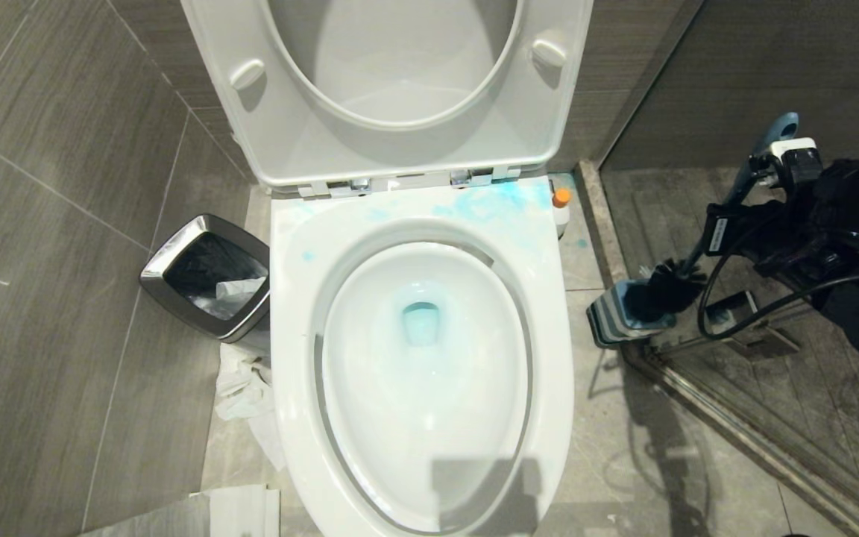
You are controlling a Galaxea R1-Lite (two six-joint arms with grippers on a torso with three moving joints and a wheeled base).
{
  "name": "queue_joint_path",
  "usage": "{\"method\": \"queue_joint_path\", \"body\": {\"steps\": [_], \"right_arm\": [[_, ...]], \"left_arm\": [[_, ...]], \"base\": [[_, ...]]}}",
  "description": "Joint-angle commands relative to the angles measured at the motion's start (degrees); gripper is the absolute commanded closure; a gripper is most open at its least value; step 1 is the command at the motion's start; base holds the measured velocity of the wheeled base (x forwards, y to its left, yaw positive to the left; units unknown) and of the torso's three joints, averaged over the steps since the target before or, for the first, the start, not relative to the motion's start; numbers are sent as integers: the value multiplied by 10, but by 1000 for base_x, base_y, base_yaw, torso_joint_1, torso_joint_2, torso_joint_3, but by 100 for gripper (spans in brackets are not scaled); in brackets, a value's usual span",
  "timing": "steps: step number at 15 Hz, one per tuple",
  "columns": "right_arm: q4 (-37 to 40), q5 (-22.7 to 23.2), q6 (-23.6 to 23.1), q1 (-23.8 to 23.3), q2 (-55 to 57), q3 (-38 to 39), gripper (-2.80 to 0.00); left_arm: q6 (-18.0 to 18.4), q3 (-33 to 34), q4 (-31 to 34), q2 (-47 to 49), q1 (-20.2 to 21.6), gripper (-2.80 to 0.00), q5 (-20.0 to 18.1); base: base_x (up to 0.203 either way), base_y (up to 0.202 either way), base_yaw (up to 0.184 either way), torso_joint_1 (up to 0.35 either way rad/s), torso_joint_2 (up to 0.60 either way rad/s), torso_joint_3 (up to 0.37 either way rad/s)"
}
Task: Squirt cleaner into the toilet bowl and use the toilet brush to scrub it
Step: Put the toilet brush back
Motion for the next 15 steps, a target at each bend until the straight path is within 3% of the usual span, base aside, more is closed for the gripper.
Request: {"method": "queue_joint_path", "body": {"steps": [1, 7, 15], "right_arm": [[-14, 0, -1, -1, 39, -6, 0], [-27, 3, 0, -11, 111, -62, 0], [-39, 2, 19, -10, 169, -58, 0]], "left_arm": [[0, 0, 0, 0, 0, 0, 0], [0, 0, 0, 0, 0, 0, 0], [0, 0, 0, 0, 0, 0, 0]], "base": [[0, 0, 0, 0, 0, 0], [0, 0, 0, 0, 0, 0], [0, 0, 0, 0, 0, 0]]}}
